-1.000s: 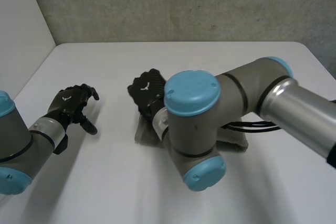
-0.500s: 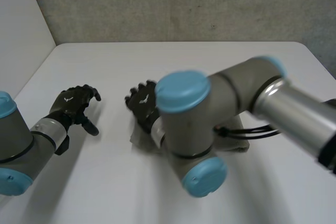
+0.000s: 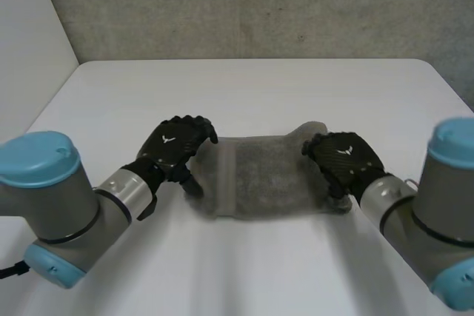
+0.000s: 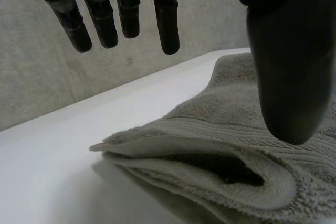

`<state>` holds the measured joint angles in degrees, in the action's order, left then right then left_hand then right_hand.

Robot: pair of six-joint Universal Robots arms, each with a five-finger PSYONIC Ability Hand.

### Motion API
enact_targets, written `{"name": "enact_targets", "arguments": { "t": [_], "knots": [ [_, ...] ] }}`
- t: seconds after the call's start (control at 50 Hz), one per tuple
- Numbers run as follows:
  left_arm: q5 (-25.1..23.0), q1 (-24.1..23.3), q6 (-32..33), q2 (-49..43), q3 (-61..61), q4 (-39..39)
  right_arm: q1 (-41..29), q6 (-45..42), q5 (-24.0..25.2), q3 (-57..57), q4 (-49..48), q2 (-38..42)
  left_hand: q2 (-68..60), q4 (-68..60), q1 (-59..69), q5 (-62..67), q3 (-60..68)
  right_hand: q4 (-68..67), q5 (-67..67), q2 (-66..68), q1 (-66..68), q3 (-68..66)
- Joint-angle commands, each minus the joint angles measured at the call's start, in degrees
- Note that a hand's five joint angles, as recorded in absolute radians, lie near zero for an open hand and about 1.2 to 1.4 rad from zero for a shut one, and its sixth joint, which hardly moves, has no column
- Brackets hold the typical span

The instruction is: Fold the towel.

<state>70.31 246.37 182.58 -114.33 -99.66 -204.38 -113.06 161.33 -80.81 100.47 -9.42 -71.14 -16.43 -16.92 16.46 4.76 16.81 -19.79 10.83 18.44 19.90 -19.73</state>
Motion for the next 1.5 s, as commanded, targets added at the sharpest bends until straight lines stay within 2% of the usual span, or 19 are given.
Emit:
{"name": "enact_targets", "arguments": {
  "t": [0.02,0.34,0.38,0.4,0.44,0.58,0.74,0.82,0.86,0.9,0.92,0.96,1.02,1.12,1.24,1.28,1.3,1.32,1.5],
  "knots": [
    [1.7,-0.4,-0.4,-2.8,1.9,0.1,1.5,-1.2,0.7,4.1,-6.6,1.5,1.2,1.7,-1.2,0.5,-1.5,-3.1,2.0,4.4,3.0,-3.1],
    [2.1,0.0,-0.6,-2.9,0.3,0.0,6.8,-4.5,0.7,5.3,-9.9,7.0,2.2,2.7,-2.2,-0.5,-2.6,-19.6,18.5,20.9,19.4,-19.6],
    [2.1,0.0,-0.6,-2.9,0.2,-0.1,7.1,-4.4,0.7,4.9,-9.9,7.4,2.2,2.7,-2.2,-0.5,-2.6,-40.7,39.6,42.0,40.5,-40.7],
    [2.1,0.0,-0.6,-2.9,0.1,0.0,7.1,-4.4,0.7,4.9,-9.9,7.4,2.3,2.8,-2.4,-0.7,-2.7,-40.8,39.7,42.1,40.6,-40.8],
    [2.1,0.2,-0.6,-2.9,0.1,0.0,8.6,-4.5,0.7,4.9,-9.8,6.9,2.3,2.8,-2.4,-0.7,-2.7,-60.1,59.1,61.5,60.0,-60.2],
    [3.0,0.7,-0.7,-2.5,-0.4,-0.1,11.2,-5.2,0.7,4.6,-8.7,5.6,2.5,3.0,-2.5,-0.8,-2.9,-60.2,59.2,61.6,60.1,-60.3],
    [4.1,1.0,-0.8,-2.0,-0.4,0.0,16.8,-16.6,0.0,2.9,5.2,1.9,2.8,3.3,-2.9,-1.2,-3.2,-60.2,59.2,61.6,60.1,-60.3],
    [4.1,1.3,-0.8,-1.9,-0.4,-0.1,16.6,-18.2,-0.1,0.1,8.0,1.1,3.2,3.7,-3.2,-1.5,-3.6,-60.2,59.2,61.6,60.1,-60.3],
    [4.2,1.3,-0.8,-1.9,-0.4,-0.1,15.7,-18.0,-0.3,-1.5,8.4,0.5,3.4,3.8,-3.4,-1.7,-3.7,-60.2,59.2,61.6,60.1,-60.3],
    [4.2,1.3,-0.8,-1.9,-0.4,-0.1,8.2,-15.7,-0.3,-5.5,8.5,-0.7,3.5,4.0,-3.6,-1.9,-3.9,-60.2,59.2,61.6,60.1,-60.3],
    [4.2,1.3,-0.8,-1.9,-0.4,-0.2,8.1,-15.7,-0.3,-5.5,8.5,-0.8,3.5,4.0,-3.6,-1.9,-3.9,-60.2,59.2,61.6,60.1,-60.3],
    [4.2,1.3,-0.8,-1.9,-0.4,-0.4,-0.6,-12.0,-0.2,-9.9,8.6,-0.1,3.5,4.0,-3.6,-1.9,-3.9,-60.2,59.2,61.6,60.1,-60.3],
    [4.2,1.3,-0.8,-1.9,-0.5,-0.4,-4.4,-10.6,-0.1,-11.0,8.5,0.7,3.5,4.0,-3.6,-1.9,-3.9,-60.2,59.2,61.6,60.1,-60.3],
    [4.2,1.6,-0.8,-1.8,-0.8,-0.4,-19.0,-10.2,0.1,-14.3,7.1,7.5,3.5,4.0,-3.6,-1.9,-3.9,-60.2,59.2,61.6,60.1,-60.3],
    [4.2,1.7,-0.8,-1.2,-1.0,-0.4,-23.9,-10.2,-0.4,-15.8,6.9,12.5,3.5,4.0,-3.6,-1.9,-3.9,-60.2,59.2,61.6,60.1,-60.3],
    [4.2,1.7,-0.8,-1.1,-0.8,-0.4,-23.4,-10.1,-1.2,-15.8,7.0,13.2,3.5,4.0,-3.6,-1.9,-3.9,-5.9,4.8,7.2,5.8,-5.9],
    [4.2,1.7,-0.8,-1.1,-0.5,-0.4,-23.4,-10.1,-1.2,-15.8,7.0,13.2,3.5,4.0,-3.6,-1.9,-3.9,-5.6,4.6,6.9,5.5,-5.7],
    [4.2,1.6,-0.8,-1.0,0.0,-0.4,-23.1,-9.8,-1.6,-15.8,7.0,13.0,3.5,4.0,-3.6,-1.9,-3.9,5.2,-6.3,-3.9,-5.3,5.2],
    [4.3,-0.2,-2.5,-0.6,4.2,-0.4,-17.5,-6.6,-3.3,-13.7,7.2,6.1,2.7,3.2,-2.7,-1.0,-3.1,9.8,-10.8,-8.4,-9.9,9.7]
  ]
}}
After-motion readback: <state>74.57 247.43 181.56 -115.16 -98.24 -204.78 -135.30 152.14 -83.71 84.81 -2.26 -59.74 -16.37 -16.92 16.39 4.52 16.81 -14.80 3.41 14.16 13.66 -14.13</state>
